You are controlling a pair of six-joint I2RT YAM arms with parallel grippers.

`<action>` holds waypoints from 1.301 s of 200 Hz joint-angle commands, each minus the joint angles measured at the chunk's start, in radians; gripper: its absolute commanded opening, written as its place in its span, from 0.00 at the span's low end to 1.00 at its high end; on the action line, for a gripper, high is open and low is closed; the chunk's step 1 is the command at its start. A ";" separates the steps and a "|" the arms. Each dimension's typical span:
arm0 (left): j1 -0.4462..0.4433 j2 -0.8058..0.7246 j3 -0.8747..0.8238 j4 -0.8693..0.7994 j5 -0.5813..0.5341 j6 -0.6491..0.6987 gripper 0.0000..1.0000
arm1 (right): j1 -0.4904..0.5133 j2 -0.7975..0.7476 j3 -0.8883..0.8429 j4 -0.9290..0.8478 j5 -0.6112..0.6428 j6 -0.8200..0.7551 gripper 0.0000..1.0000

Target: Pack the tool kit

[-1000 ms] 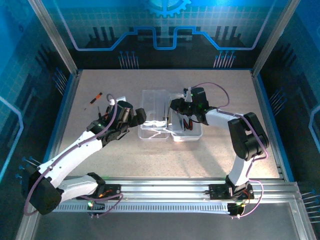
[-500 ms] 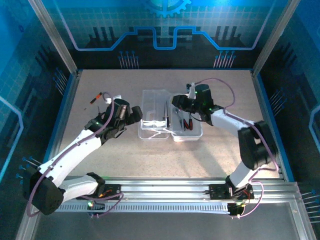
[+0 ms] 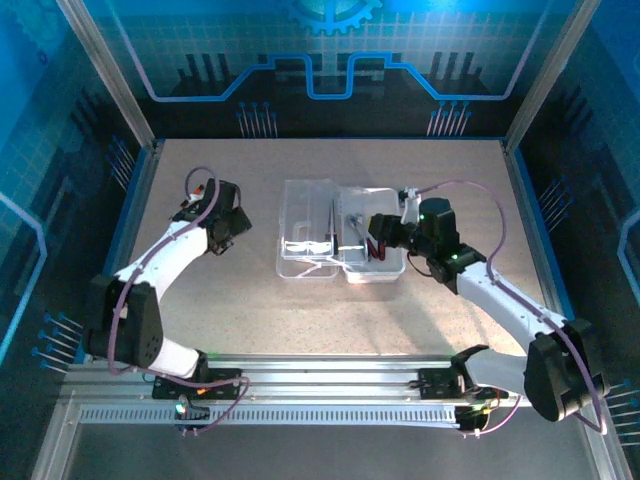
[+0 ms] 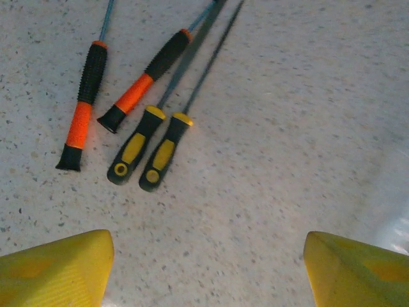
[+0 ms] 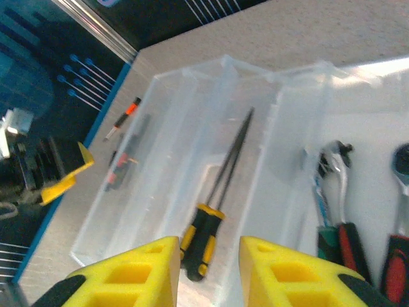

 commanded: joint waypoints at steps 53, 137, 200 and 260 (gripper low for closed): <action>0.095 0.340 0.235 -0.059 0.154 0.177 0.77 | -0.018 -0.027 -0.146 0.092 0.069 -0.046 0.35; 0.087 0.460 0.267 -0.066 0.158 0.199 0.71 | -0.036 -0.007 -0.157 0.109 0.056 -0.034 0.33; -0.018 0.467 0.292 -0.118 0.060 0.251 0.56 | -0.041 0.004 -0.152 0.106 0.049 -0.031 0.31; -0.022 0.490 0.305 -0.147 0.062 0.260 0.31 | -0.049 -0.008 -0.152 0.102 0.035 -0.026 0.29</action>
